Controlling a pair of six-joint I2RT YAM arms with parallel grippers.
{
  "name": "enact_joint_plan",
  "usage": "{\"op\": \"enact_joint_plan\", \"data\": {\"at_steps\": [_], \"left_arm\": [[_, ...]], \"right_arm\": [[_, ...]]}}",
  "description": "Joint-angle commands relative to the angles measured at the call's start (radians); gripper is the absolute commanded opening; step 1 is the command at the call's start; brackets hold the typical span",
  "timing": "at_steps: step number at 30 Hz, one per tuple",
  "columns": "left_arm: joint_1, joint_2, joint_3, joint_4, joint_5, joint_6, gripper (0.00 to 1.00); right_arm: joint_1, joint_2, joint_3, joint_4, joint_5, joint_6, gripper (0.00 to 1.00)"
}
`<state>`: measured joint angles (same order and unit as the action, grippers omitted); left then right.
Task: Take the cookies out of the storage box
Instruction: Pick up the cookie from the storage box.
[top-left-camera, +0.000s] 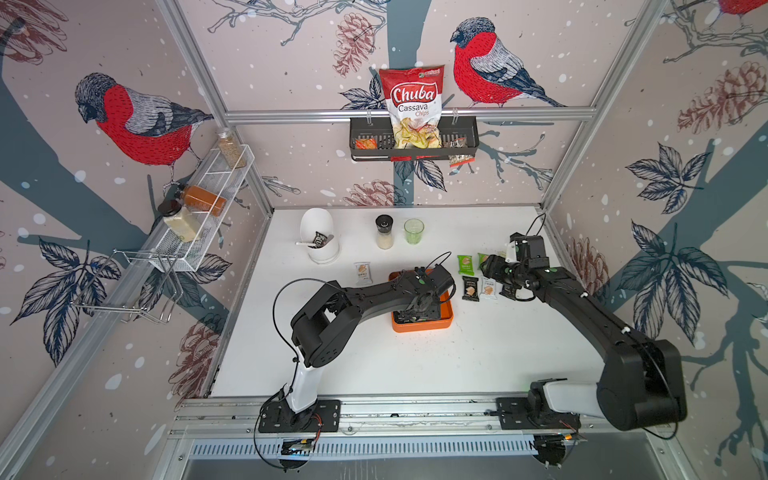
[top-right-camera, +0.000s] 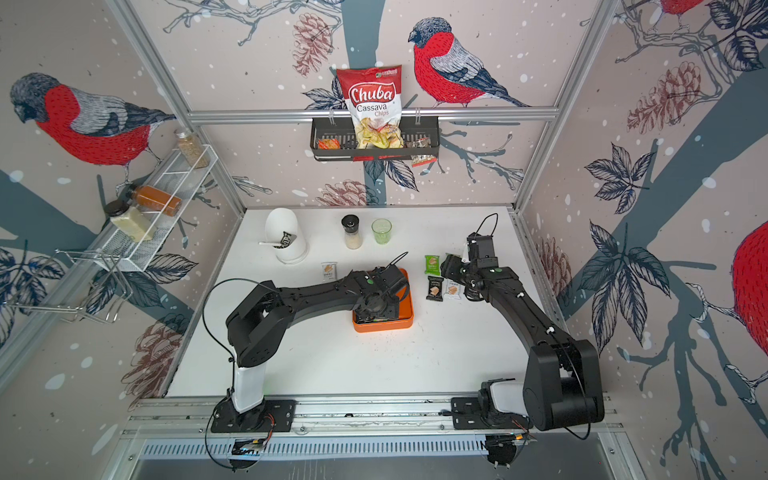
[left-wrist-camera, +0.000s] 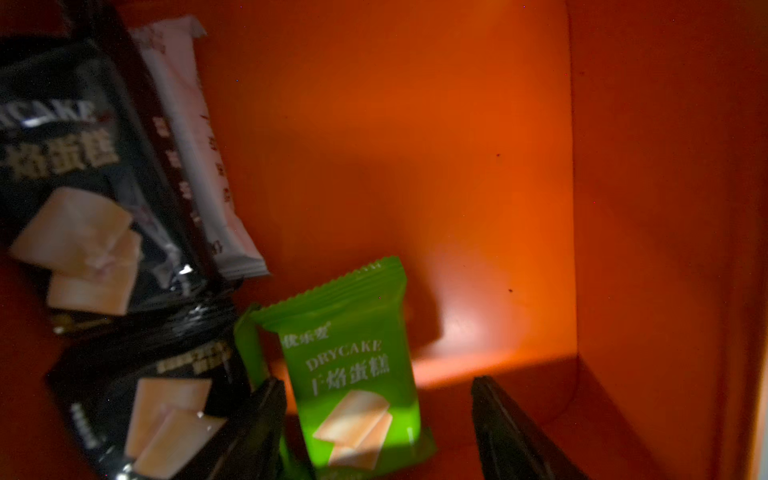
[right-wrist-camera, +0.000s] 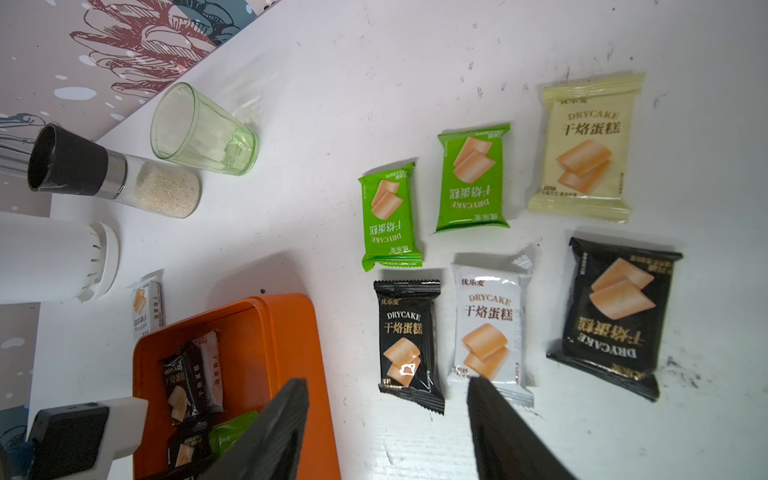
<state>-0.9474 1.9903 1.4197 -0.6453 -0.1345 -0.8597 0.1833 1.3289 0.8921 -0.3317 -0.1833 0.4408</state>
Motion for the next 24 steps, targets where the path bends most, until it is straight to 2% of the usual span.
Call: {"op": "enact_joint_plan", "data": {"at_steps": [1,12,24], "left_arm": [[-0.004,0.021,0.022,-0.044,-0.018,0.007,0.75],[-0.004,0.093,0.146,-0.056,-0.029,0.039,0.75],[-0.004,0.097,0.12,-0.094,-0.008,0.115,0.77]], "right_arm": [[-0.007,0.001,0.005,-0.001,-0.004,-0.017,0.66],[-0.023,0.007,0.007,-0.001,-0.007,-0.019,0.66],[-0.028,0.01,0.007,-0.001,-0.001,-0.019,0.66]]}}
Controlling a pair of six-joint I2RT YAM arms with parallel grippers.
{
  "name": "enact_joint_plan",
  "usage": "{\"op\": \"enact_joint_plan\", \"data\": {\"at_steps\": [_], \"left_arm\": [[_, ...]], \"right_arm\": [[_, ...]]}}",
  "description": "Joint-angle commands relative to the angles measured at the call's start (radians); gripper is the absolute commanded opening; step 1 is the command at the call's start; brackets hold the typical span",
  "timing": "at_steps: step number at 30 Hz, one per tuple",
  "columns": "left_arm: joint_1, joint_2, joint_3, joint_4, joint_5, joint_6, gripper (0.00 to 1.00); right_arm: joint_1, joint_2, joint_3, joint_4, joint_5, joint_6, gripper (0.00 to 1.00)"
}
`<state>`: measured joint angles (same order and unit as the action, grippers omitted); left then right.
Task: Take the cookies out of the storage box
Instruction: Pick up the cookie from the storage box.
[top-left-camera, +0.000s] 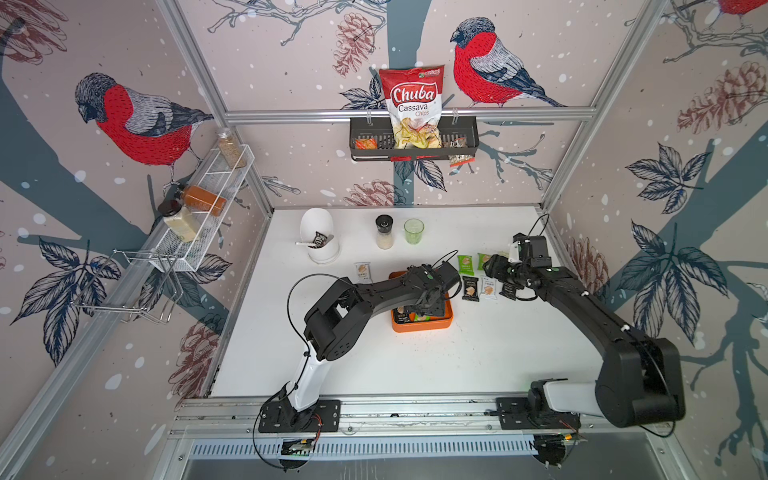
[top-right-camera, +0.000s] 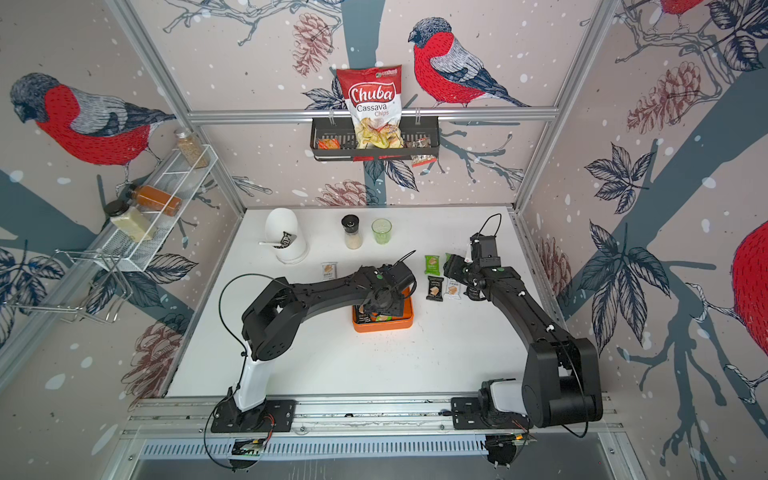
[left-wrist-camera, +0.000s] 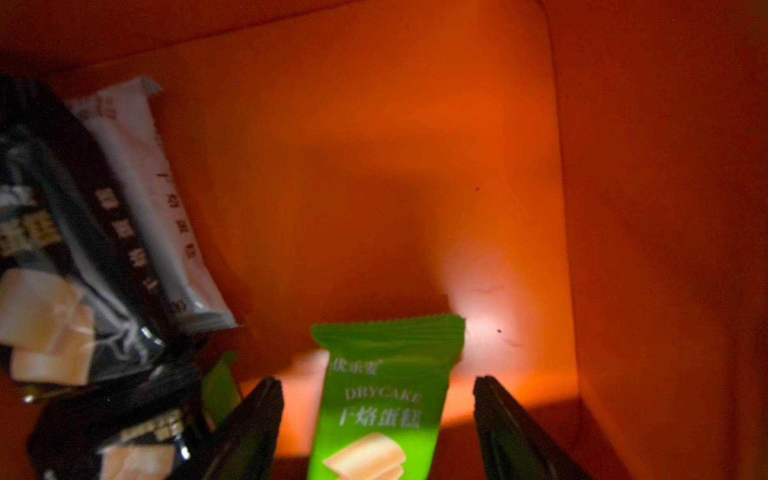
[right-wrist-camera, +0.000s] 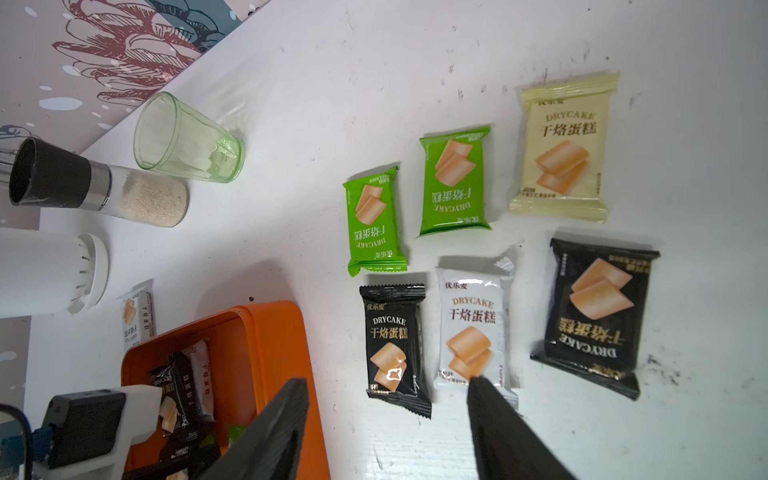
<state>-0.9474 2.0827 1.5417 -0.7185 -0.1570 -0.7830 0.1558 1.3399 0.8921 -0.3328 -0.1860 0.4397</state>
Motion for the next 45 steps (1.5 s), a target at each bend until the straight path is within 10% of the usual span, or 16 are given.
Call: {"op": "enact_joint_plan", "data": {"at_steps": [1,18,45], "left_arm": [[-0.004,0.009,0.002,-0.021,0.02,0.043,0.77],[-0.004,0.064,0.044,-0.034,-0.019,0.051,0.44],[0.096,-0.098,0.107,-0.017,-0.09,0.053,0.42]], "right_arm": [[-0.002,-0.002,0.008,0.001,0.002,-0.017,0.66],[-0.021,-0.004,0.01,0.0,0.002,-0.019,0.66],[-0.002,-0.025,0.005,0.012,-0.03,-0.009,0.66]]}}
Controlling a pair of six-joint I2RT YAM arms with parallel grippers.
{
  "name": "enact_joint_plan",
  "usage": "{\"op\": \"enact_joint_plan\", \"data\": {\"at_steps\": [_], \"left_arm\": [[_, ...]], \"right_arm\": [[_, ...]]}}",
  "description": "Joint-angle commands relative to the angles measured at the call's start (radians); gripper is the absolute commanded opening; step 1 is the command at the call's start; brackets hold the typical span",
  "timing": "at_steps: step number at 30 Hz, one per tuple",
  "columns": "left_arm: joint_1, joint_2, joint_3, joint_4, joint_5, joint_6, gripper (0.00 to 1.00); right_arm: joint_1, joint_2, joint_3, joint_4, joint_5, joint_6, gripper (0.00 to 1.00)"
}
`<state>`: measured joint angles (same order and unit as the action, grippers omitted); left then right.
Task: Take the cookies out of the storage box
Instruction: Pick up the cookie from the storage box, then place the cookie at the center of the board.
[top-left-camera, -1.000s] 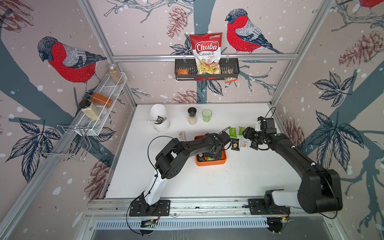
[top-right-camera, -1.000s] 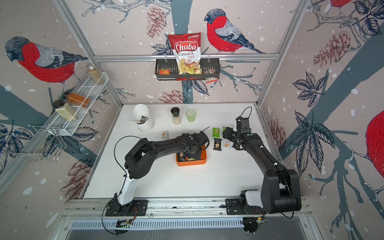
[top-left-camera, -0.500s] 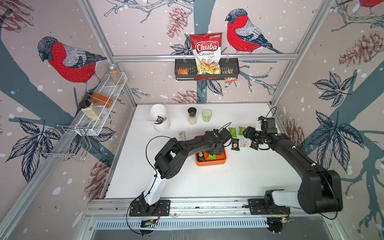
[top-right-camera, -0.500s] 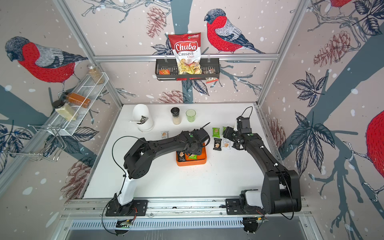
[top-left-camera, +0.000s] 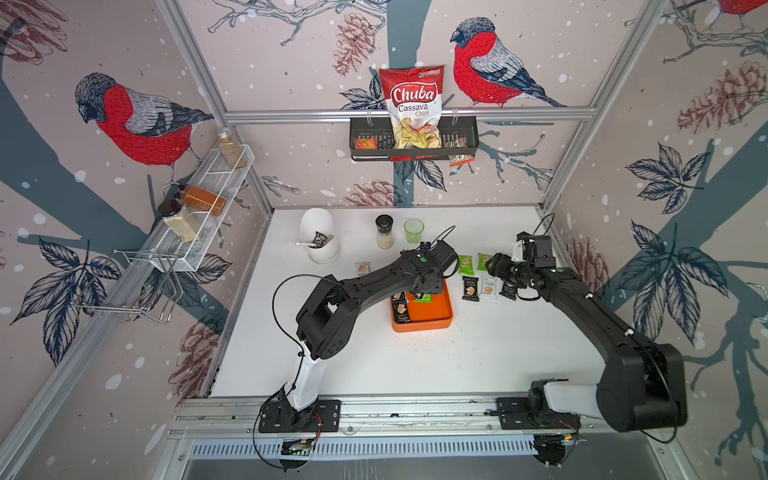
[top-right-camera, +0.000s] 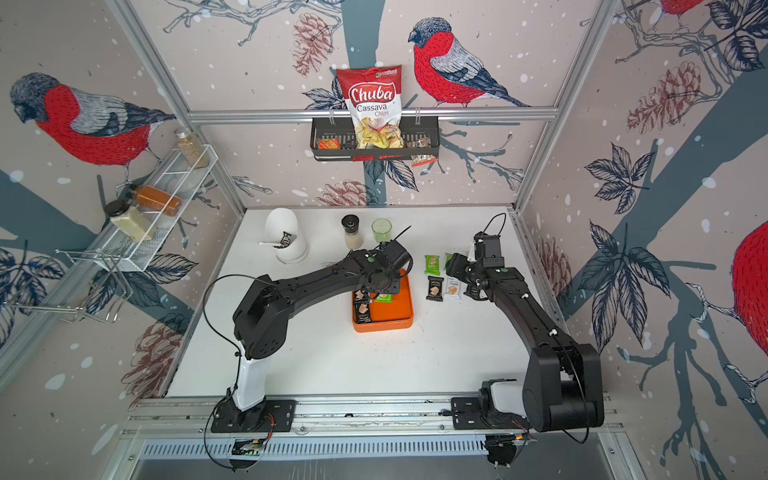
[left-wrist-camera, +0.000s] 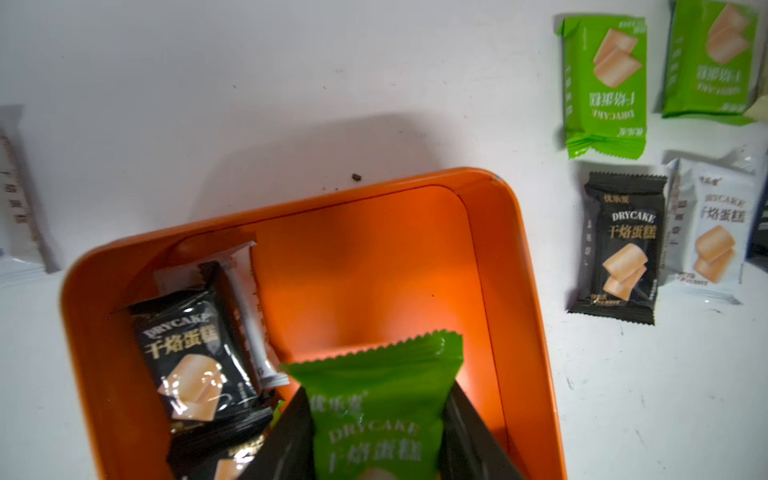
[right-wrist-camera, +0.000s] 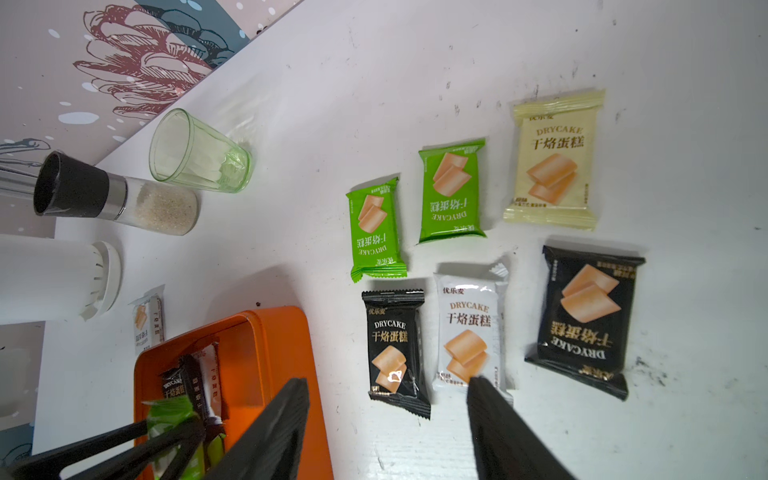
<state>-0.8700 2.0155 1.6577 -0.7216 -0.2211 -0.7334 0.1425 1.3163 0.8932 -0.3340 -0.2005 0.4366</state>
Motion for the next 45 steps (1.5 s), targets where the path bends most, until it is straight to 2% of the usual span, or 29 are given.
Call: {"op": "enact_joint_plan", "data": {"at_steps": [1,7,13,20,26,36,45], "left_arm": [[0.028,-0.043,-0.014,-0.016,-0.03,0.006,0.42],[0.103,-0.135,-0.087,-0.033,-0.075,0.044,0.42],[0.191,-0.251,-0.246,-0.002,-0.089,0.073,0.42],[0.321,-0.371,-0.486,0.099,-0.088,0.125,0.43],[0.451,-0.405,-0.616,0.219,-0.057,0.203,0.43],[0.609,-0.319,-0.628,0.344,0.007,0.383,0.43],[0.646,-0.239,-0.597,0.365,0.033,0.428,0.43]], "right_arm": [[0.017,0.003,0.008,0.013,-0.017,-0.007,0.66],[0.081,0.022,0.043,0.019,0.017,0.01,0.66],[0.103,0.043,0.079,0.047,0.021,0.036,0.66],[0.108,0.101,0.134,0.033,0.032,0.041,0.66],[0.107,0.144,0.169,0.026,0.041,0.059,0.66],[0.115,0.206,0.226,0.055,0.066,0.122,0.66],[0.134,0.265,0.285,0.039,0.083,0.127,0.66]]}}
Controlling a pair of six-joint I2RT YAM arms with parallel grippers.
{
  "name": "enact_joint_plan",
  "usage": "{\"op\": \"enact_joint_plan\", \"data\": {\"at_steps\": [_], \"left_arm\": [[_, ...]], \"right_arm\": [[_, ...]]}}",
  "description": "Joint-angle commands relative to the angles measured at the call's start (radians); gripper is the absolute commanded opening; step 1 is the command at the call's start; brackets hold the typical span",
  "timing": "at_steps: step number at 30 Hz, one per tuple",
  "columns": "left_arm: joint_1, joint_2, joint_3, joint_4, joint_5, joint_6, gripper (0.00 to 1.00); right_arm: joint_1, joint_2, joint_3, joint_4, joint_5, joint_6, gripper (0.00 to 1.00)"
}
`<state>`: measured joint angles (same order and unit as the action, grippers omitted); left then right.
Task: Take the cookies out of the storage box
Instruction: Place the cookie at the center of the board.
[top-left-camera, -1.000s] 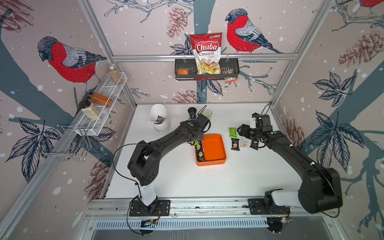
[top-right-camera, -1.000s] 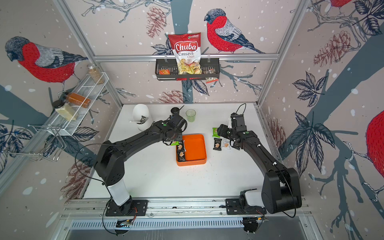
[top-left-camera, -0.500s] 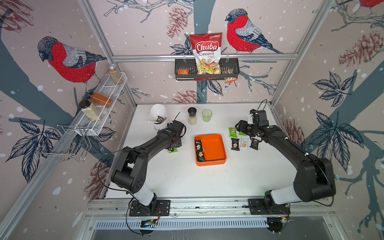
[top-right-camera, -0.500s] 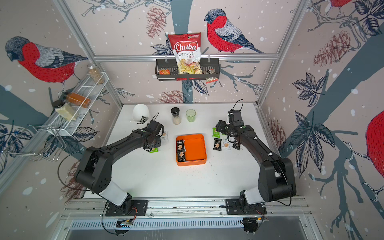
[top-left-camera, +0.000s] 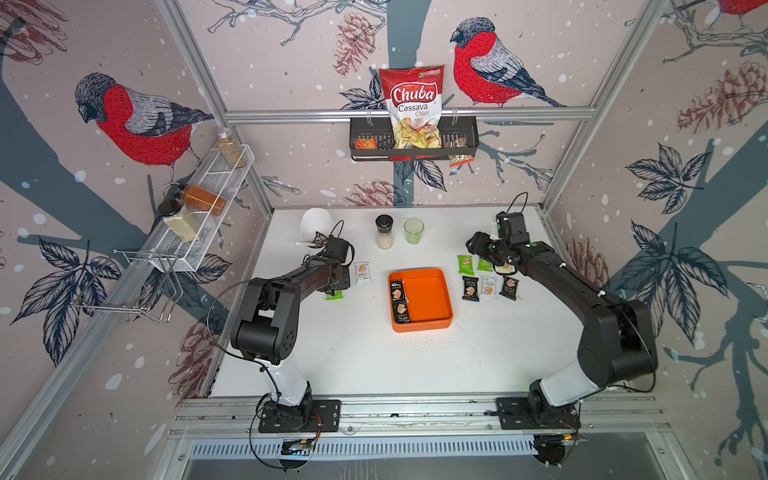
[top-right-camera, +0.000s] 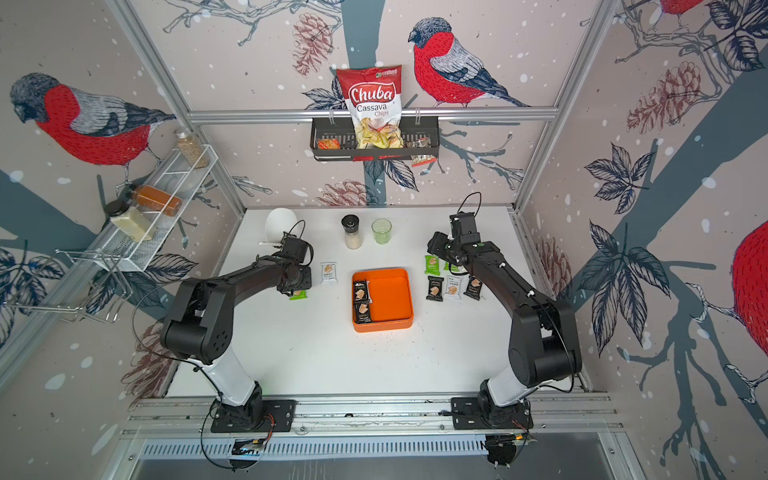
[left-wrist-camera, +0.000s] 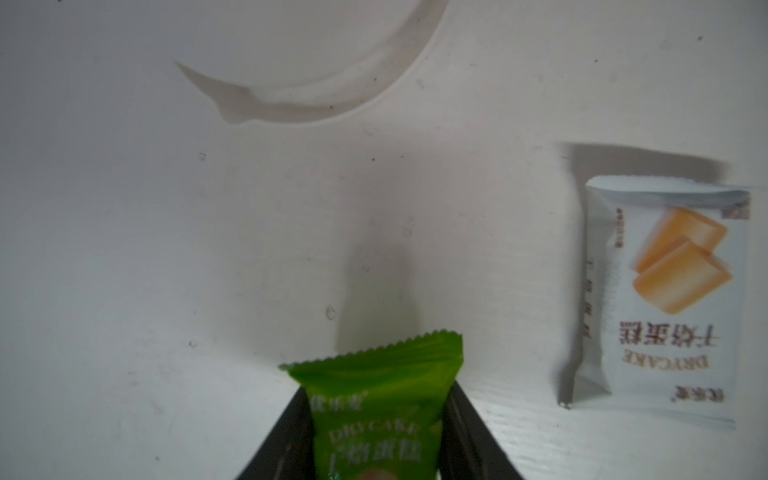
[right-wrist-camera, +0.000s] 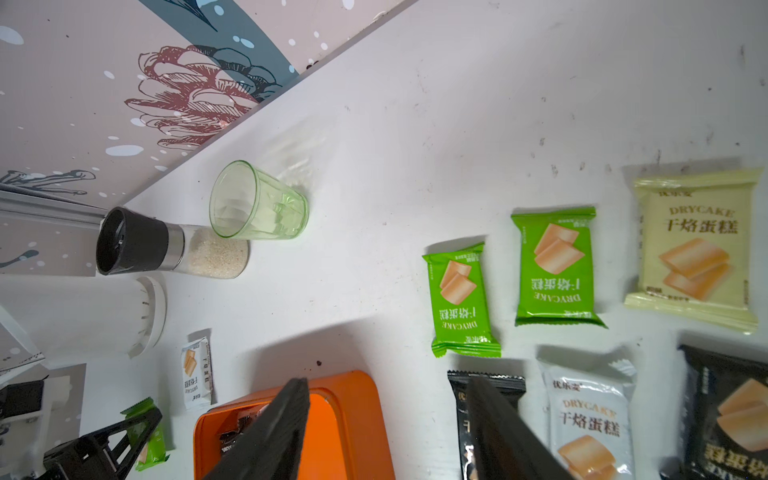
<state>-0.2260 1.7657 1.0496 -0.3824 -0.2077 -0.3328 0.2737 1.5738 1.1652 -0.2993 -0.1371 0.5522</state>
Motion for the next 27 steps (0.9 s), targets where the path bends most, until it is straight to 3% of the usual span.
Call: {"op": "enact_joint_plan", "data": {"at_steps": [1,9,17,27], "left_arm": [[0.003,0.016,0.015,0.024,0.023,0.025,0.44],[0.003,-0.019,0.021,0.001,0.016,-0.023,0.68],[-0.03,-0.121,0.021,-0.035,0.033,-0.092,0.69],[-0.256,-0.224,0.028,-0.065,-0.003,-0.293,0.69]], "right_arm": [[0.003,0.01,0.014,0.004,0.02,0.011,0.66],[0.004,-0.006,-0.002,-0.006,0.031,-0.007,0.66],[0.001,-0.077,-0.071,-0.003,0.028,-0.038,0.66],[-0.04,-0.18,-0.18,0.011,-0.029,-0.063,0.66]]}}
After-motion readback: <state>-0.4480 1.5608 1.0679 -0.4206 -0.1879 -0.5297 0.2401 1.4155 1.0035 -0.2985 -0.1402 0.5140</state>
